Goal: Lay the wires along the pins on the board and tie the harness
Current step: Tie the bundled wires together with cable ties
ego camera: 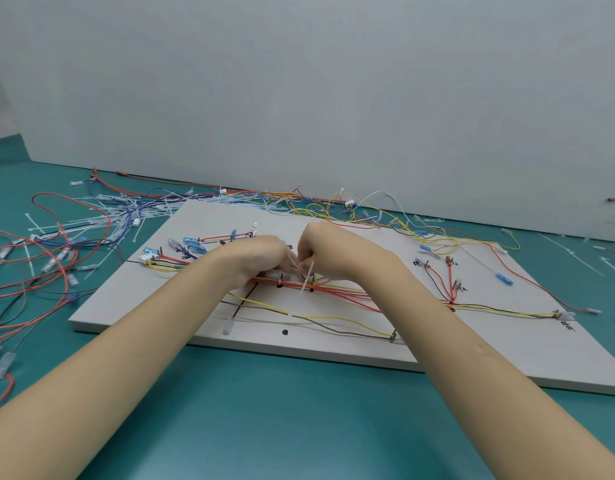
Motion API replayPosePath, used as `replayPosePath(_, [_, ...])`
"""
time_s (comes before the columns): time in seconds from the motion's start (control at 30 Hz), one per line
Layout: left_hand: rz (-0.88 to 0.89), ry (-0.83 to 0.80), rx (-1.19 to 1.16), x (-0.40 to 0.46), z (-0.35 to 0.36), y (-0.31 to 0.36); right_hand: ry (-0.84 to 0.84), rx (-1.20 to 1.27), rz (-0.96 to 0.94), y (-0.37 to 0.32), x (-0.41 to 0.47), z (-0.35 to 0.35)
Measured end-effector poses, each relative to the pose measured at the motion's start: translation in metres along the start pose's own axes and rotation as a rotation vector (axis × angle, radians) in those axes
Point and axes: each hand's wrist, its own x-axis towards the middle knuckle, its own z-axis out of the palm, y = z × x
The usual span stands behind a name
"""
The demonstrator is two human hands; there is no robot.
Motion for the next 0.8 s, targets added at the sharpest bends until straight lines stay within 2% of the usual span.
replayPosePath(0.23, [0.008, 0.060, 0.055, -0.003, 0.004, 0.001, 0.000, 0.170, 0.034, 0.014, -0.002, 0.009])
replayPosePath(0.43, [0.079, -0.030, 0.003, -0.003, -0.002, -0.001, 0.002, 0.345, 0.088, 0.023, -0.006, 0.008])
replayPosePath(0.5, [0.100, 0.003, -0.022, -0.001, -0.001, -0.004, -0.002, 0.416, 0.112, 0.025, -0.008, 0.008])
replayPosePath(0.63, [0.079, 0.054, -0.018, 0.001, 0.002, -0.003, 0.005, 0.443, 0.094, 0.026, -0.009, 0.010])
replayPosePath(0.8, [0.044, -0.027, -0.026, -0.006, 0.000, 0.004, 0.042, 0.460, 0.072, 0.026, -0.005, 0.005])
